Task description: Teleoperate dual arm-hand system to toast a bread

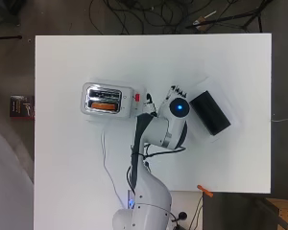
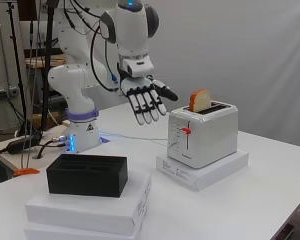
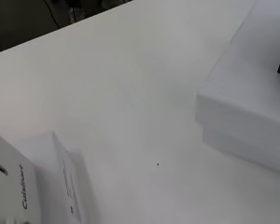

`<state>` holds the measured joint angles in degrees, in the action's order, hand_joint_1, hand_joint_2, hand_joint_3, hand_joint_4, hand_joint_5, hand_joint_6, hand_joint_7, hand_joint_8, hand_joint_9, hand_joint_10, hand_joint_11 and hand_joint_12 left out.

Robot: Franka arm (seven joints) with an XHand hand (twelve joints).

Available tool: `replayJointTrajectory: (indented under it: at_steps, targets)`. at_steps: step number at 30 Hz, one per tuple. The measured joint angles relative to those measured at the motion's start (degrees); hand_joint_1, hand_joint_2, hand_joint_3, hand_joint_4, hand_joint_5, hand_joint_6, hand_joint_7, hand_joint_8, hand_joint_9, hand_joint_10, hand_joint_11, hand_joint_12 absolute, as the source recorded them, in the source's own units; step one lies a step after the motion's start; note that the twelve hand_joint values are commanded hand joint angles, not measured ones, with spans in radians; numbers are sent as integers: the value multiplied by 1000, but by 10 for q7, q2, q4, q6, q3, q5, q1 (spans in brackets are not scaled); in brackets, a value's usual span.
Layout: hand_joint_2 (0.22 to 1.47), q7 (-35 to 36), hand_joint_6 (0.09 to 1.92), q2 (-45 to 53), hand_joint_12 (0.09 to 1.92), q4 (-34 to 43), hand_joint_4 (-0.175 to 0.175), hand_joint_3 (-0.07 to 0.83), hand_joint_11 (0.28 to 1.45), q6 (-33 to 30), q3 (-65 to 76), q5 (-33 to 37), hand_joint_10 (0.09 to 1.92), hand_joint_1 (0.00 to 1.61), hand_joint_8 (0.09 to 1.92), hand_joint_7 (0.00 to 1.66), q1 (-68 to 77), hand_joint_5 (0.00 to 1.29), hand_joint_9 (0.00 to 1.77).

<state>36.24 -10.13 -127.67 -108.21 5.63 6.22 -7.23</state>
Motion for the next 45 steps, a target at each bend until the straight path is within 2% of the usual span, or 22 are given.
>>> replayJointTrajectory:
  at_steps: [3,10,17,24,27,30,38,42,45]
  targets:
    - [888,5,87,0,87,-20,-28,-13,430,-10,-4,-5,87,40,87,337,1,99,447]
    - [851,-5,87,27,87,-79,-31,-14,451,-100,-13,-17,87,99,87,387,3,103,453]
    - [819,-40,87,79,87,-49,-29,-16,476,-108,-35,-33,87,27,87,345,8,64,437]
    - [778,-40,87,102,87,-43,-57,-19,486,-127,-46,-20,87,62,87,356,11,56,450]
    - [764,-43,87,115,87,-46,-77,-17,461,-129,-48,-19,87,75,87,308,11,13,407]
    - [757,-40,87,120,87,-65,-89,-13,425,-157,-49,-17,87,102,87,250,12,1,337]
    - [772,-3,87,133,87,-137,-101,0,364,-245,-33,-25,87,143,87,195,10,0,235]
    - [811,11,87,135,87,-160,-98,13,354,-273,-25,-25,87,258,87,96,9,0,186]
    - [905,38,87,118,87,-191,-88,14,361,-305,-22,-14,87,187,87,173,8,42,236]
